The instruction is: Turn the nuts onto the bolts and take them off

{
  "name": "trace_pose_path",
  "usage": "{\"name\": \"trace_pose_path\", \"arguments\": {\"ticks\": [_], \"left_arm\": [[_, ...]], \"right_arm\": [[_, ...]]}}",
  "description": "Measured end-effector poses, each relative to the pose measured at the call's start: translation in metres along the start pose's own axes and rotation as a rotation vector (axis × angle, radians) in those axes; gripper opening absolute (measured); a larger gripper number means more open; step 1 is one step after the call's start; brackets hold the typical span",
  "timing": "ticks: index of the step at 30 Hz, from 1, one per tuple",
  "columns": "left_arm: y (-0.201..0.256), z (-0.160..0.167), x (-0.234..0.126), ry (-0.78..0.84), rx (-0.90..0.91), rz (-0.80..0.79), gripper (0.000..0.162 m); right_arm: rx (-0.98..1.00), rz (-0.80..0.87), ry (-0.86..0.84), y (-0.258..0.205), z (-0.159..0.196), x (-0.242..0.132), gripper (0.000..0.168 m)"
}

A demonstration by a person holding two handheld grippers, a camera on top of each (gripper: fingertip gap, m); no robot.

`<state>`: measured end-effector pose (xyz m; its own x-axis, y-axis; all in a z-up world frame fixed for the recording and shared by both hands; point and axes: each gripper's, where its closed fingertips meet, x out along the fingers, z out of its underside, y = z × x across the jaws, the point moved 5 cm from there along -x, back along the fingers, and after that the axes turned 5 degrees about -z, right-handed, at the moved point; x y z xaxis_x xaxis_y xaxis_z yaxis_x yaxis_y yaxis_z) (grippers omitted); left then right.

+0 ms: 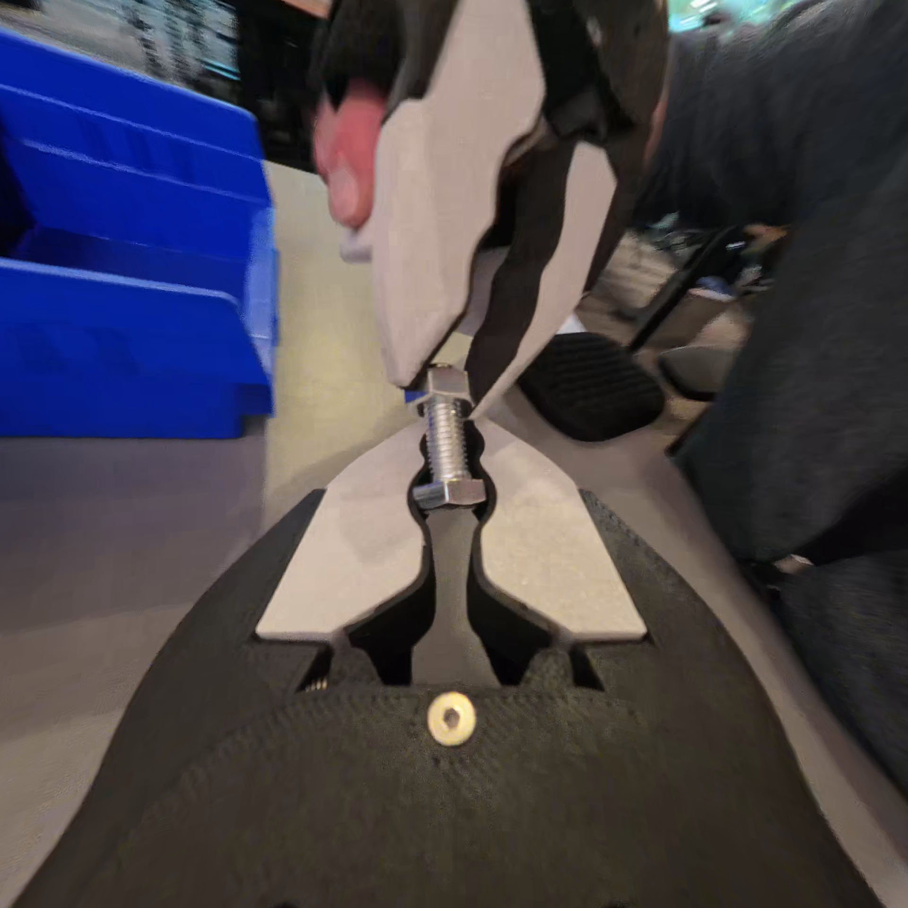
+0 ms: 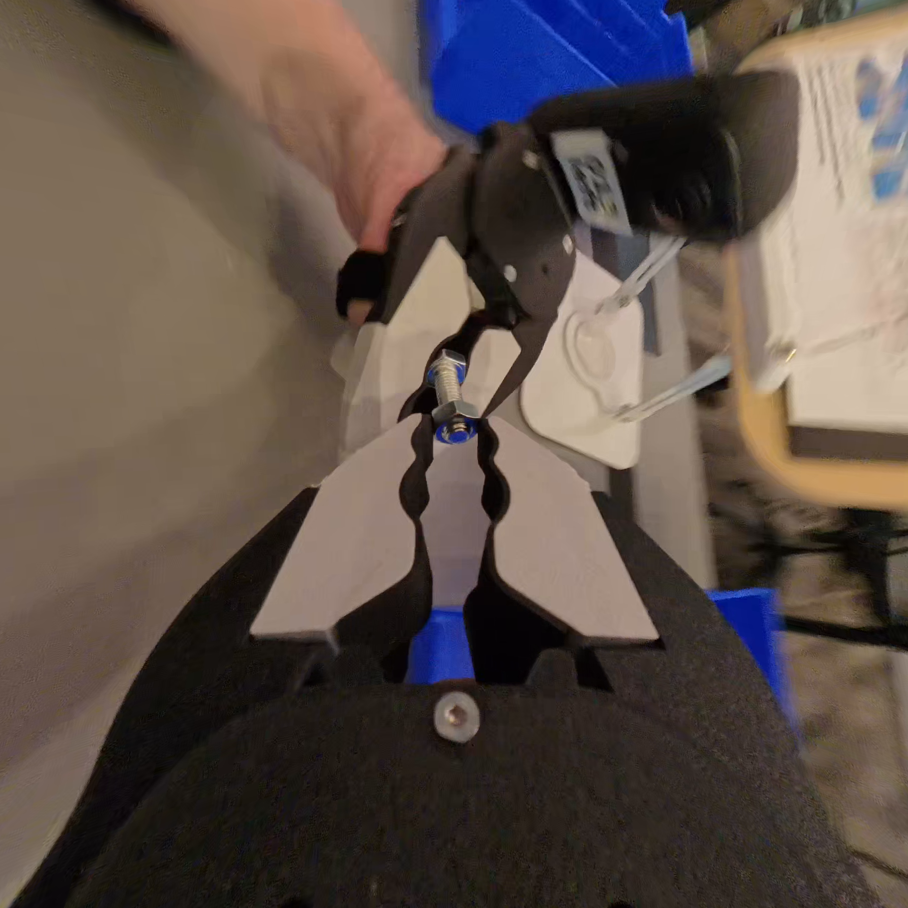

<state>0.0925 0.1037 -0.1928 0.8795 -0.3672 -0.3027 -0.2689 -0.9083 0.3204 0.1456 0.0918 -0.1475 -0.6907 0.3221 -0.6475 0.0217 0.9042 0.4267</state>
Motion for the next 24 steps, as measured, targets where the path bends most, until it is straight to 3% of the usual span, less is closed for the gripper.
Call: {"name": "trace_pose_path", "arguments": {"ticks": [3, 6, 10, 16, 20, 24], "left_arm": [[0.005, 0.003, 0.001, 0.008, -0.094, 0.13, 0.01], [0.001, 0.004, 0.001, 0.003, -0.069, 0.089, 0.01], [-0.004, -0.003, -0.005, 0.027, 0.025, -0.049, 0.009], [-0.008, -0.008, -0.006, 0.018, 0.177, -0.253, 0.01], [-0.008, -0.005, 0.0, -0.041, 0.257, -0.335, 0.01], [-0.007, -0.004, 0.001, -0.036, 0.2, -0.265, 0.01]], "right_arm": [[-0.357, 0.106, -0.143, -0.005, -0.005, 0.001, 0.017], [-0.437, 0.118, -0.186, -0.005, -0.004, 0.001, 0.025], [-0.032, 0.035, 0.0, 0.007, -0.007, -0.01, 0.038], [0.621, -0.198, 0.262, 0.017, 0.006, -0.007, 0.033], [0.697, -0.254, 0.261, 0.011, 0.012, 0.003, 0.019], [0.528, -0.192, 0.197, 0.008, 0.01, 0.002, 0.019]]}}
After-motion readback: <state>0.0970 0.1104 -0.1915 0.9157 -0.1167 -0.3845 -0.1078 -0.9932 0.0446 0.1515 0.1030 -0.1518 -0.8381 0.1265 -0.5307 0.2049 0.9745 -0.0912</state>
